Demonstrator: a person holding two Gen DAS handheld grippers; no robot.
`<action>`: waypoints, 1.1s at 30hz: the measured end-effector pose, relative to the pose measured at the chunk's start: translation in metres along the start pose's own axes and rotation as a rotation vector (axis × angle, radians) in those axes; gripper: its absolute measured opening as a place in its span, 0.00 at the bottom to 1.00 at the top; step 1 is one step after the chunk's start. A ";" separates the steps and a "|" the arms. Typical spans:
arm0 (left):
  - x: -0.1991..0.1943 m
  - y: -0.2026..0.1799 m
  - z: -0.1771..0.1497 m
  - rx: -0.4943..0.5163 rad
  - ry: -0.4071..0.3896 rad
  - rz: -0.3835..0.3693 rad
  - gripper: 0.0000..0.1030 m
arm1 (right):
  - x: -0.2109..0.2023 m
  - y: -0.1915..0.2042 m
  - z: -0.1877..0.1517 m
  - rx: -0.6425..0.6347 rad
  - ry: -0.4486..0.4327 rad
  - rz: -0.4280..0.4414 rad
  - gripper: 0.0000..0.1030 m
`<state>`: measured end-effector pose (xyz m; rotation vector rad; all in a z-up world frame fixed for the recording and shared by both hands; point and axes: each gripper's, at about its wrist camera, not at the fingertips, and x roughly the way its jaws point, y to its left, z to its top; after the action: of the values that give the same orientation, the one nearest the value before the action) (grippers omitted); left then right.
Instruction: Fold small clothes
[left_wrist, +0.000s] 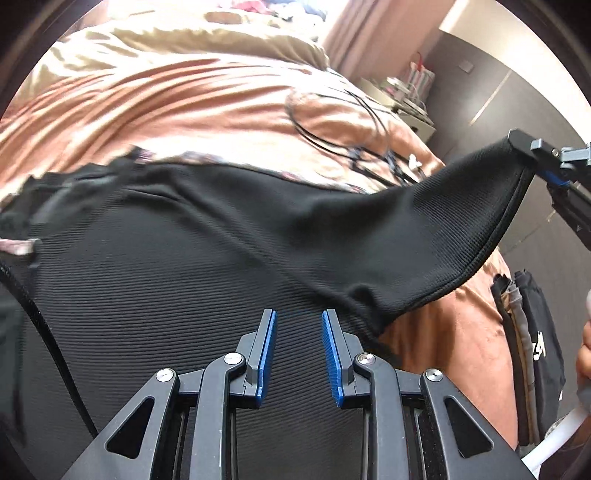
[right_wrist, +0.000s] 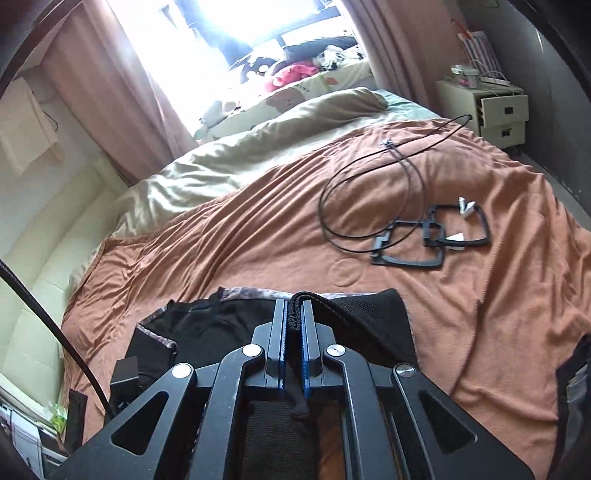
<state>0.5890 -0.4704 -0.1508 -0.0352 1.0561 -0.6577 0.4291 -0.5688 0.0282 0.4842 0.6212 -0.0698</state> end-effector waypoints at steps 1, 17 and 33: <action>-0.010 0.008 0.000 -0.003 -0.009 0.014 0.26 | 0.003 0.006 0.000 -0.003 0.004 0.006 0.03; -0.097 0.106 -0.018 -0.091 -0.082 0.111 0.26 | 0.070 0.097 -0.013 -0.090 0.098 0.062 0.03; -0.118 0.179 -0.046 -0.165 -0.064 0.183 0.27 | 0.172 0.134 -0.050 -0.135 0.312 0.093 0.04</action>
<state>0.5999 -0.2514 -0.1400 -0.1016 1.0358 -0.4009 0.5695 -0.4133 -0.0500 0.3954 0.9017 0.1379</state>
